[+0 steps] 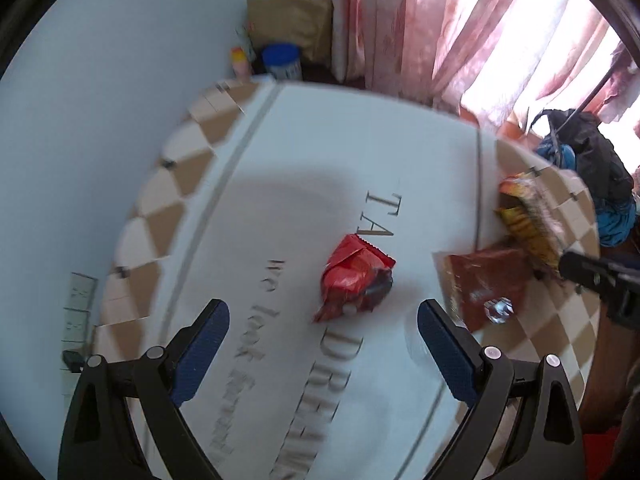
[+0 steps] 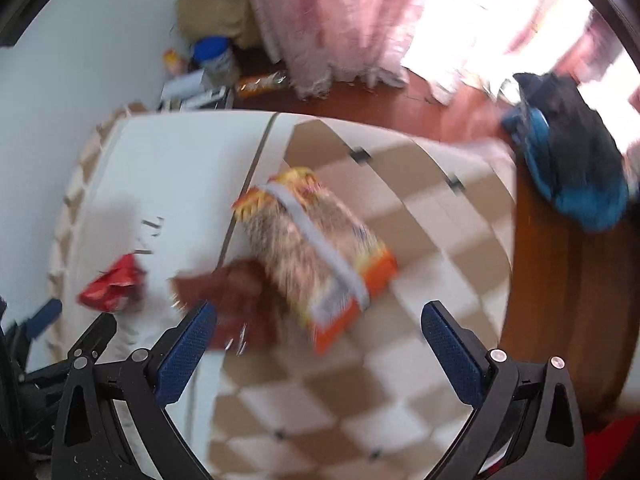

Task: Collect trash
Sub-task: 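Grasp the red wrapper with left tool while right tool grasps orange snack bag, then carry the red wrapper and snack bag over the trash bin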

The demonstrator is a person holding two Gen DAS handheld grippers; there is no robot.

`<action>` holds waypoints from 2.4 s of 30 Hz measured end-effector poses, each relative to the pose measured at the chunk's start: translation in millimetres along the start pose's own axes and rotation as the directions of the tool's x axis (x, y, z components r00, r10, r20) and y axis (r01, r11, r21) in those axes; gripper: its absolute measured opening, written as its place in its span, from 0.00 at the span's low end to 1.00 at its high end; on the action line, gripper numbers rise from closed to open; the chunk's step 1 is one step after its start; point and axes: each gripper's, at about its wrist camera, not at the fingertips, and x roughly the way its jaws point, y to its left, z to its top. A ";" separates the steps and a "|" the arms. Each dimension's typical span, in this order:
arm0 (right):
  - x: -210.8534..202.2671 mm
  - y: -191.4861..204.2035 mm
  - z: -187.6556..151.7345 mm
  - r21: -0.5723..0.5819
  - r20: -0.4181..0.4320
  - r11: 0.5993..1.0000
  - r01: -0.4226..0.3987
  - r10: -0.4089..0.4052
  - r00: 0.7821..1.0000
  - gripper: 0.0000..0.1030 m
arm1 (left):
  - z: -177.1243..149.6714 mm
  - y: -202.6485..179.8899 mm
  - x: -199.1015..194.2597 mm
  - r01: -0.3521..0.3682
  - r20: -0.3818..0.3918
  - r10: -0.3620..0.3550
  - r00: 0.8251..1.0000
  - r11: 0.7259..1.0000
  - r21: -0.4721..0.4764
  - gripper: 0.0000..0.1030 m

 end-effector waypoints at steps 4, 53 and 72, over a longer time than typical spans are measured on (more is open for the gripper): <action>30.8 1.4 22.1 -0.089 -0.025 0.996 0.026 -0.028 0.999 1.00 | 2.7 -1.8 30.1 0.025 -0.045 -0.026 0.999 1.000 -0.013 0.87; -171.2 -28.0 -166.7 0.052 0.411 0.987 -0.151 0.117 0.904 0.10 | -75.0 -45.6 -168.3 0.073 0.325 -0.121 0.938 0.985 0.156 0.21; -137.6 -260.7 -402.3 0.446 0.311 0.882 -0.152 0.006 0.950 0.10 | -195.5 -289.4 -162.9 0.351 0.007 -0.402 0.916 0.808 0.473 0.21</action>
